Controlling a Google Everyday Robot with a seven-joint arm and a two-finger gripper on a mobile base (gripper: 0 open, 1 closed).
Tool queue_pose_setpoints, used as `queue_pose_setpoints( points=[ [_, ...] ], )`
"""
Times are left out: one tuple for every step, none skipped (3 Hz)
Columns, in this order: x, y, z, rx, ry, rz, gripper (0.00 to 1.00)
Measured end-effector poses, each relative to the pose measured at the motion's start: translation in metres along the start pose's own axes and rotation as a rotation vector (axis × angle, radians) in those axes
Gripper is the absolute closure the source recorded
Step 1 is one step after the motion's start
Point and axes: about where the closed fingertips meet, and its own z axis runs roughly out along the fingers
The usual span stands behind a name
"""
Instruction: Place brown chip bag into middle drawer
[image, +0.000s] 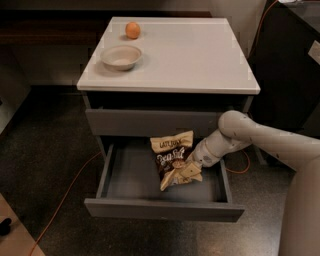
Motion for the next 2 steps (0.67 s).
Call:
queue_pose_setpoints(
  points=[
    [0.012, -0.012, 0.016, 0.002, 0.017, 0.016, 0.75],
    [0.024, -0.02, 0.034, 0.041, 0.059, 0.001, 0.52]
  ],
)
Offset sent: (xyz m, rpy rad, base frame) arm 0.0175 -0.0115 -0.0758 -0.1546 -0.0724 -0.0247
